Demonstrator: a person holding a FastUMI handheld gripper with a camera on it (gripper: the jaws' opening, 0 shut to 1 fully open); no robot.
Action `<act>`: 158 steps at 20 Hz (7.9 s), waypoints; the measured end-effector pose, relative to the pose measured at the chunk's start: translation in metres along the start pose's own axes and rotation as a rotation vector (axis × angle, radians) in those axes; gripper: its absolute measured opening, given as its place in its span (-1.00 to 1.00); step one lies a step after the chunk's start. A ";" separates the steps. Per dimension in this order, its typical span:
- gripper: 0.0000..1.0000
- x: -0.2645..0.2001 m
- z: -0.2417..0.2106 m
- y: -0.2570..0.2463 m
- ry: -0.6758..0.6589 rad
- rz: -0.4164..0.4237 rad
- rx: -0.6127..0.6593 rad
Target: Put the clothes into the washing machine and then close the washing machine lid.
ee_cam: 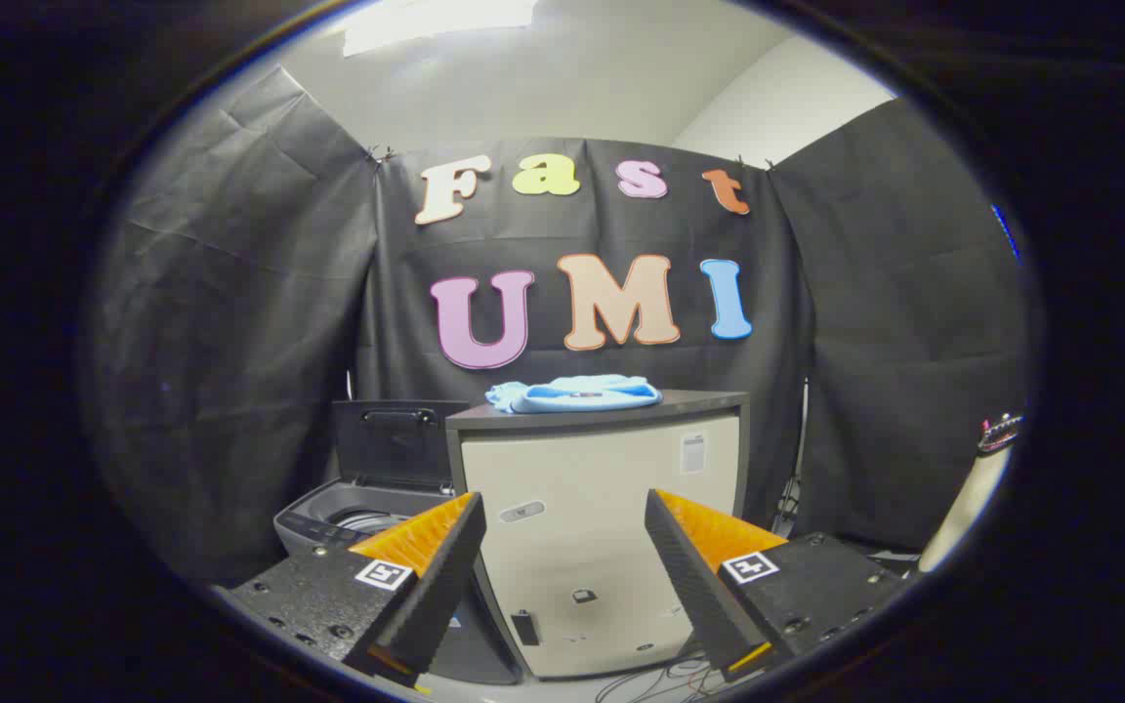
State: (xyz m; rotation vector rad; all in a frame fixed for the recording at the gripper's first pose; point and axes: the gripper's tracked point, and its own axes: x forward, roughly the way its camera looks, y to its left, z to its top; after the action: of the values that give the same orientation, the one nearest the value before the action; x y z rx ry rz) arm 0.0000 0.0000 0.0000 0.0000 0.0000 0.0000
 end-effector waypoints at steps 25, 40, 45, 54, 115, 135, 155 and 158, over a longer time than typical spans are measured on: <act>0.93 0.112 0.047 0.043 0.061 -0.009 0.047; 0.92 0.269 0.083 0.020 0.265 -0.062 -0.009; 0.94 0.340 0.052 -0.001 0.483 -0.105 -0.073; 0.94 0.392 -0.004 -0.026 0.690 -0.093 -0.055; -0.96 0.334 -0.030 0.374 0.571 0.392 0.115; -0.93 0.344 -0.227 0.369 0.893 0.243 -0.001; 0.96 0.362 -0.151 0.361 0.745 0.162 0.006; 0.96 0.368 -0.111 0.371 0.651 0.185 0.006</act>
State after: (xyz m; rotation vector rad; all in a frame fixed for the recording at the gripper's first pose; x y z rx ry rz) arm 0.3678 0.3710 -0.1107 0.0063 0.6507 0.1847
